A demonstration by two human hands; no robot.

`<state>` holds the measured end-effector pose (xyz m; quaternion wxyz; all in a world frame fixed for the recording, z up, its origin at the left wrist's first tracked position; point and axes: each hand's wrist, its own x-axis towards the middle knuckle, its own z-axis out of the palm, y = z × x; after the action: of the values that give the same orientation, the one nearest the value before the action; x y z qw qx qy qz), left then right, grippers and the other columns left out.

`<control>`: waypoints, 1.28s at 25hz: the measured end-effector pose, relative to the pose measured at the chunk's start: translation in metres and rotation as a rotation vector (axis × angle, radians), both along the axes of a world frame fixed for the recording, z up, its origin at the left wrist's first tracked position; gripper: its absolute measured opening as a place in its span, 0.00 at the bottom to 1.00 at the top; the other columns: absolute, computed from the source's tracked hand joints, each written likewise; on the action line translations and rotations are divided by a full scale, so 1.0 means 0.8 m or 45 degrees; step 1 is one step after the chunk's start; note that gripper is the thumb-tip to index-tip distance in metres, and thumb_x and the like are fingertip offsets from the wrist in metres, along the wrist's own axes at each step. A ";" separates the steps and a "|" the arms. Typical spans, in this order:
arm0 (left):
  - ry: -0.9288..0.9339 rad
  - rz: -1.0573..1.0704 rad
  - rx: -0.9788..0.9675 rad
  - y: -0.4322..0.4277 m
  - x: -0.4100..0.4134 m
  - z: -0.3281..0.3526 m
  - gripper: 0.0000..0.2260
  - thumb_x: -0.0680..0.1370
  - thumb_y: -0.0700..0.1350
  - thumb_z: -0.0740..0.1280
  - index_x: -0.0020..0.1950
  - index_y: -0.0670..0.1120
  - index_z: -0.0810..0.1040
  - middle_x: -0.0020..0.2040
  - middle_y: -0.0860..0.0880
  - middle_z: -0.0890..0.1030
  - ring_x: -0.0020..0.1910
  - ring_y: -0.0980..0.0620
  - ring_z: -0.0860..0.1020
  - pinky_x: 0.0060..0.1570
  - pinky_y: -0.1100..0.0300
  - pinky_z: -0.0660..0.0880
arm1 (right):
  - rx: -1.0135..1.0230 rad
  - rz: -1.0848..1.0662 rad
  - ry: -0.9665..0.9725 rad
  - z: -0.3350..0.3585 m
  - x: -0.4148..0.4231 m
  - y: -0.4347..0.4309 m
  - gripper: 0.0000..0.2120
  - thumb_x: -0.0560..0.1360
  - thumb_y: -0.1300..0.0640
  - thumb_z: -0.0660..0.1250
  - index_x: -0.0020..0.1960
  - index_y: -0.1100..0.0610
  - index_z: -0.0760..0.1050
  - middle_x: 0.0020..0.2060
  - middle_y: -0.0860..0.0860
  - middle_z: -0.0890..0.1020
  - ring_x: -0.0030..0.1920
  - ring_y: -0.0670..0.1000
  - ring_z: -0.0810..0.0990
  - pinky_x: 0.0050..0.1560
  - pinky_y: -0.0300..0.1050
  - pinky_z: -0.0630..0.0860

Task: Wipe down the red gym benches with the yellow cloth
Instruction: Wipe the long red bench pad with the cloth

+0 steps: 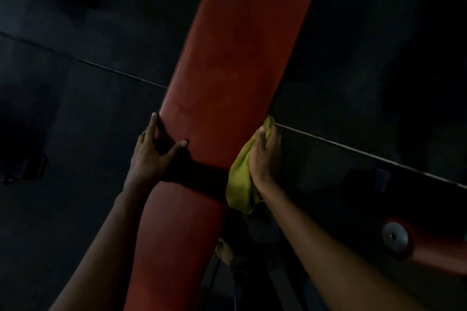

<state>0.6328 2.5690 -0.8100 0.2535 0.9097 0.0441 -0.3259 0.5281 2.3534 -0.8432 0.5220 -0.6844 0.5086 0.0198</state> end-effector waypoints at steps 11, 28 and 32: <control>-0.015 0.081 -0.060 0.082 -0.074 -0.011 0.42 0.74 0.67 0.68 0.81 0.64 0.48 0.80 0.45 0.60 0.77 0.41 0.62 0.72 0.35 0.64 | -0.153 0.196 0.224 -0.019 -0.084 0.082 0.37 0.76 0.26 0.38 0.74 0.47 0.61 0.67 0.52 0.72 0.62 0.55 0.76 0.62 0.62 0.74; -0.046 0.106 0.022 0.227 -0.223 -0.009 0.39 0.76 0.67 0.63 0.82 0.62 0.47 0.82 0.45 0.55 0.80 0.42 0.56 0.75 0.37 0.53 | -0.282 0.117 0.275 0.000 -0.142 0.164 0.28 0.82 0.37 0.46 0.75 0.51 0.62 0.69 0.55 0.71 0.62 0.58 0.76 0.62 0.61 0.74; -0.099 0.143 -0.019 0.237 -0.246 -0.014 0.39 0.77 0.65 0.64 0.82 0.60 0.48 0.82 0.46 0.54 0.80 0.41 0.55 0.76 0.37 0.51 | -0.244 0.255 0.188 0.006 -0.211 0.226 0.31 0.80 0.34 0.45 0.74 0.53 0.62 0.68 0.55 0.71 0.62 0.57 0.75 0.62 0.58 0.74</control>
<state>0.4361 2.7588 -0.8210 0.2795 0.9158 0.0830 -0.2761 0.3592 2.5340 -0.8381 0.4110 -0.7750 0.4744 0.0735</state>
